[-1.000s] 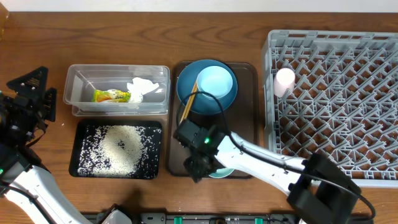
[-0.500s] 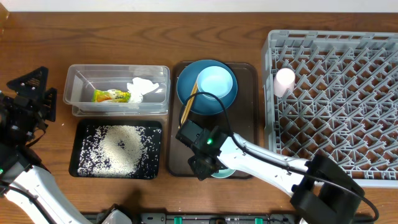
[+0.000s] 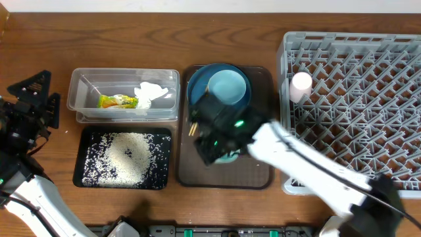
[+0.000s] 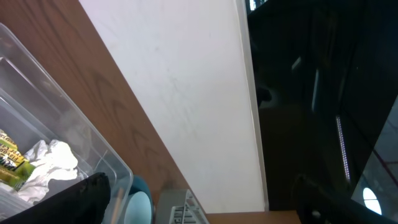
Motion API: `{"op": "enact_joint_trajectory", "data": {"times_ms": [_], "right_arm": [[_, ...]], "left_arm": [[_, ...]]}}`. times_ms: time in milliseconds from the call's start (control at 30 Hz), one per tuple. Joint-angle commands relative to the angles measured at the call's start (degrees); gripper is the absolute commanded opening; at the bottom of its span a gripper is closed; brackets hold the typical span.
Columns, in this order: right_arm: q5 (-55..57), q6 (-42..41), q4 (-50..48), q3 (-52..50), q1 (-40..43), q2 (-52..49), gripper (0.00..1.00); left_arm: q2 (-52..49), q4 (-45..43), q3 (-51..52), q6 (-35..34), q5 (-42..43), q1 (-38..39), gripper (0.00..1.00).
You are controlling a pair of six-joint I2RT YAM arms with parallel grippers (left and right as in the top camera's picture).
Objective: Sort waste into correct bins and load items into the dishwasher rack
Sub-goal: 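Carry the green bowl right and place it in the rack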
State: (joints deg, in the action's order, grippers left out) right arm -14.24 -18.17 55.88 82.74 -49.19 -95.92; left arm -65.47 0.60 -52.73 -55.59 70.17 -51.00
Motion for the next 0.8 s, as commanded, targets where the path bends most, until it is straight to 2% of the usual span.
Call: {"op": "enact_joint_trajectory", "data": {"times_ms": [0, 233, 467, 633, 767], "right_arm": [[-1.75, 6.14, 0.04, 3.58, 5.44, 4.46, 0.01], [-19.15, 14.82, -6.84, 4.57, 24.37, 7.3, 0.01], [-36.48, 16.74, -23.56, 4.55, 45.94, 4.15, 0.01], [-47.23, 17.05, -33.92, 4.55, 55.6, -1.27, 0.01], [-57.05, 18.21, -42.6, 4.55, 60.0, -7.82, 0.01]], "left_arm": [[-0.02, -0.24, -0.74, -0.22, 0.76, -0.26, 0.95], [-0.02, -0.24, -0.74, -0.22, 0.76, -0.24, 0.95], [-0.02, -0.24, -0.74, -0.22, 0.76, -0.24, 0.95], [-0.02, -0.24, -0.74, -0.22, 0.76, -0.26, 0.95], [-0.02, -0.24, -0.74, -0.22, 0.76, -0.24, 0.95]]}}
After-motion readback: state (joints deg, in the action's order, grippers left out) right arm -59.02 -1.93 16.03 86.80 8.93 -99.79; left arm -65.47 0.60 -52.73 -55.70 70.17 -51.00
